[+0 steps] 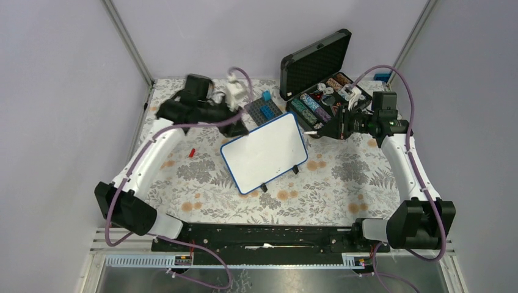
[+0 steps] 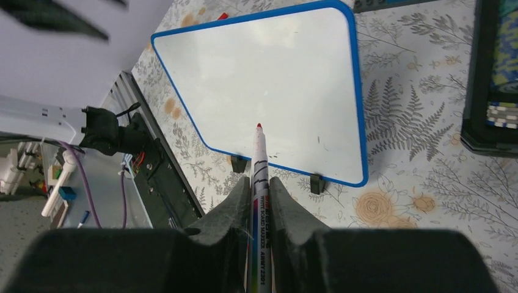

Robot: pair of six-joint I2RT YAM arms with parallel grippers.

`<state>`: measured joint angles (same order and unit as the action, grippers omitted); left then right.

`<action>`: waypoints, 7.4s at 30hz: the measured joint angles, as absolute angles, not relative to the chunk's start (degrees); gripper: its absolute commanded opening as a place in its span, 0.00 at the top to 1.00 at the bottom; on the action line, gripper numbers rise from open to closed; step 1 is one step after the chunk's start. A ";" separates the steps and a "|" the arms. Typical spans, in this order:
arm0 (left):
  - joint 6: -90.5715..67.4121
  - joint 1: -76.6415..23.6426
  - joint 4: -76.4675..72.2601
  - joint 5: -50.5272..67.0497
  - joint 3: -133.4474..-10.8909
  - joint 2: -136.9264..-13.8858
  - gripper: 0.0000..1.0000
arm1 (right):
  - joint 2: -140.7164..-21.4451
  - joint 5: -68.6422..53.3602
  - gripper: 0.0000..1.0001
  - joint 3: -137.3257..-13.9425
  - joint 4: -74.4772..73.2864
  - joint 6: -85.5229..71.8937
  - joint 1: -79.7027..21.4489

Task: Write a sentence on the whiteboard
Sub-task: Adjust the whiteboard at the center of the board, then hold the whiteboard on the whiteboard stand, then write a sentence on the whiteboard.

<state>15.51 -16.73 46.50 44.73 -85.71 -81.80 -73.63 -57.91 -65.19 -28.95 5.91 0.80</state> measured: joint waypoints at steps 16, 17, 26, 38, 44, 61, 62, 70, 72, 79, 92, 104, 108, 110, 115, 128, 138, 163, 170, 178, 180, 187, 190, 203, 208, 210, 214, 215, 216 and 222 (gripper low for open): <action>31.48 -57.80 45.45 18.61 -81.82 -101.41 0.86 | -76.03 -57.43 1.00 -65.82 -26.30 0.97 7.99; 31.92 -58.48 44.82 17.45 -81.62 -102.26 0.87 | -76.03 -57.43 1.00 -65.82 -26.30 0.97 7.99; 35.77 -59.57 42.17 10.52 -76.60 -104.60 0.88 | -76.03 -57.52 1.00 -65.82 -26.30 0.97 7.99; 38.57 -59.57 38.76 5.85 -67.96 -104.90 0.92 | -76.03 -57.78 1.00 -65.82 -26.57 1.30 7.99; 39.46 -59.64 39.35 5.30 -65.52 -102.65 0.91 | -76.03 -58.08 1.00 -65.82 -27.05 1.74 7.86; 41.32 -58.30 43.31 12.14 -58.74 -86.67 0.45 | -75.68 -58.00 1.00 -65.82 -27.33 2.09 1.98; 40.95 -57.74 43.57 14.28 -58.74 -84.66 0.42 | -75.64 -58.06 1.00 -65.82 -27.05 1.96 1.45; 30.76 -37.01 42.04 35.33 -60.51 -71.96 0.30 | -75.59 -57.84 1.00 -67.99 -22.68 -1.45 -5.21; 25.61 -27.79 38.94 39.33 -60.62 -68.31 0.23 | -75.59 -57.43 1.00 -69.41 -21.30 -2.11 -8.05; 8.88 -2.85 29.10 49.63 -57.30 -56.14 0.17 | -78.06 -51.40 1.00 -73.28 -17.21 -1.30 -21.85; 6.11 7.01 32.75 64.27 -57.80 -75.85 0.41 | -88.18 -32.99 1.00 -76.84 -16.10 10.44 -42.19; 13.32 7.94 36.21 71.57 -58.26 -81.14 0.58 | -93.86 -26.04 1.00 -86.30 -17.23 13.89 -47.70; 13.74 7.94 36.29 72.71 -58.26 -81.30 0.67 | -95.85 -24.38 1.00 -88.33 -18.20 14.57 -48.90; 13.69 7.94 35.97 73.34 -58.26 -81.91 0.73 | -96.25 -23.73 1.00 -88.33 -18.70 14.81 -49.30; 13.67 7.94 35.75 74.43 -58.26 -84.16 0.75 | -97.27 -22.94 1.00 -88.33 -19.05 15.00 -50.26; 13.78 7.77 35.53 74.83 -58.28 -84.73 0.92 | -98.89 -21.76 1.00 -90.28 -19.00 14.98 -50.70; 14.61 7.53 34.54 74.78 -58.52 -85.30 1.00 | -99.85 -20.95 1.00 -91.26 -19.09 15.05 -50.70; 16.12 7.38 34.54 74.15 -58.52 -85.25 1.00 | -101.93 -18.90 1.00 -92.77 -19.14 15.68 -50.70; 16.14 7.35 34.54 73.95 -58.52 -85.25 1.00 | -101.97 -18.85 1.00 -92.36 -19.09 16.16 -50.70; 16.34 7.35 34.44 73.10 -58.52 -85.25 1.00 | -101.97 -19.05 1.00 -89.67 -19.09 16.29 -50.85; 16.34 7.35 34.39 73.06 -58.52 -85.25 1.00 | -101.97 -19.11 1.00 -89.32 -19.05 16.29 -50.96; 16.36 7.33 34.35 72.84 -58.52 -85.25 1.00 | -101.89 -19.70 1.00 -88.07 -19.03 16.25 -51.03; 16.36 7.33 34.35 72.82 -58.52 -85.25 1.00 | -101.73 -20.16 1.00 -87.26 -19.05 16.25 -51.03; 16.36 7.31 34.35 72.84 -58.52 -85.23 1.00 | -101.34 -20.29 1.00 -86.06 -19.05 16.27 -51.29; 16.34 7.31 34.35 72.84 -58.52 -85.23 1.00 | -100.20 -19.09 1.00 -84.84 -19.05 16.34 -51.29; 16.34 7.31 34.35 72.86 -58.52 -85.23 1.00 | -99.68 -18.65 1.00 -84.33 -19.09 16.45 -51.29; 16.34 7.31 34.35 72.86 -58.52 -85.23 1.00 | -99.07 -17.89 1.00 -83.96 -19.09 16.69 -51.27; 16.34 7.31 34.35 72.86 -58.52 -85.23 1.00 | -98.94 -17.63 1.00 -83.90 -19.09 16.71 -51.27; 16.34 7.31 34.35 72.86 -58.52 -85.23 1.00 | -98.83 -17.52 1.00 -83.81 -19.09 16.71 -51.27; 16.34 7.29 34.35 72.86 -58.52 -85.17 1.00 | -98.28 -17.91 1.00 -83.70 -19.99 16.73 -51.22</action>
<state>16.34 7.29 34.35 72.86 -58.52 -85.17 -98.28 -17.91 -83.70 -19.99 16.73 -51.22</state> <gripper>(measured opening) 0.051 0.193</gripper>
